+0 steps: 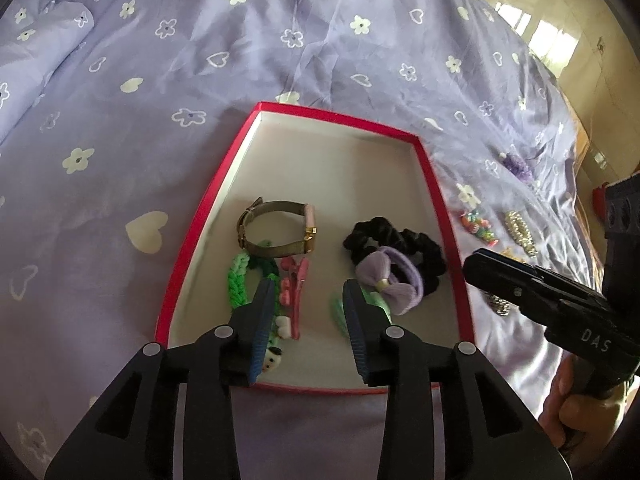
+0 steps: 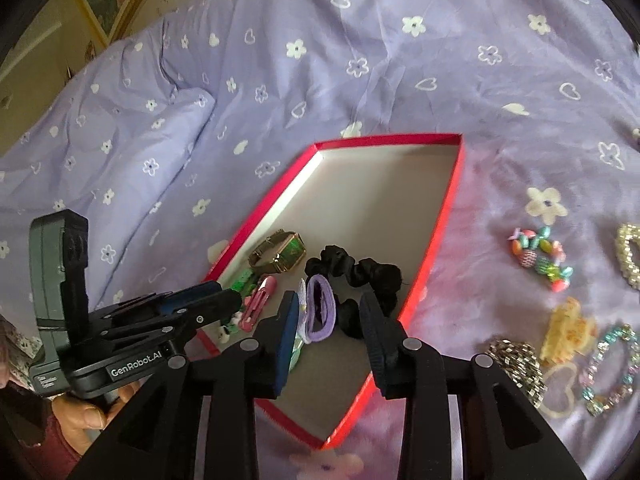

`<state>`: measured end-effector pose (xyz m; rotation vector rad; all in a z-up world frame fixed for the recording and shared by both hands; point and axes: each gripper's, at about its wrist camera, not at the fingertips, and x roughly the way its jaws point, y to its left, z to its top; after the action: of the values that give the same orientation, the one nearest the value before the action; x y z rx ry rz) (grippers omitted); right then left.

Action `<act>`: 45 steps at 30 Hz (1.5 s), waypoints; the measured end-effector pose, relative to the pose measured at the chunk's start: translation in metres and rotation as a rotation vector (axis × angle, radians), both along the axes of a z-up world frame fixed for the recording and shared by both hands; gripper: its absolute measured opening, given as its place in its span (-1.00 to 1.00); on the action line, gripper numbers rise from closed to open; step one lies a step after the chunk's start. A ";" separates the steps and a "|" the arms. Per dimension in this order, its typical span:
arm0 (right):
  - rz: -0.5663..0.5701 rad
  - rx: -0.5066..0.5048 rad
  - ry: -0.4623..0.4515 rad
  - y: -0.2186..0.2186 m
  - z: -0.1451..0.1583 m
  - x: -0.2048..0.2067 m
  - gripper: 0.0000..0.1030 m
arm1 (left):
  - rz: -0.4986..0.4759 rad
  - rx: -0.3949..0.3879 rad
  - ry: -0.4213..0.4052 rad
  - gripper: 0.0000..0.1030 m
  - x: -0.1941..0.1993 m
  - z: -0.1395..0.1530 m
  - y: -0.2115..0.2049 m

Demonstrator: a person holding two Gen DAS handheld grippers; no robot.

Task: Organize jewelry
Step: 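Carry both clips into the red box and open both tools, then move both open tools toward the remaining jewelry beside the box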

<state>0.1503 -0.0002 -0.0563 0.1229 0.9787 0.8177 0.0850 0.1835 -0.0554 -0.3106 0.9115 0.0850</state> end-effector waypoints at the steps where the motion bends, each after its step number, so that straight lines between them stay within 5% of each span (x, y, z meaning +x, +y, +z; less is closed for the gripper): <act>1: -0.009 0.007 -0.004 -0.006 0.003 -0.002 -0.30 | -0.001 -0.001 -0.005 -0.29 -0.001 0.002 -0.001; 8: -0.084 0.014 -0.008 -0.050 0.008 -0.010 -0.24 | -0.019 -0.008 -0.038 -0.05 -0.007 0.018 -0.018; 27: -0.299 -0.019 0.003 -0.167 -0.001 -0.024 -0.13 | -0.138 -0.018 -0.030 -0.01 -0.004 0.024 -0.087; 45: -0.436 -0.059 0.017 -0.235 -0.019 -0.006 -0.13 | -0.252 -0.015 -0.005 0.14 0.033 0.019 -0.152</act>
<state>0.1442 -0.2353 -0.0749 0.2818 0.9462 0.3883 0.1185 0.0312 -0.0363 -0.2081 0.9402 -0.1544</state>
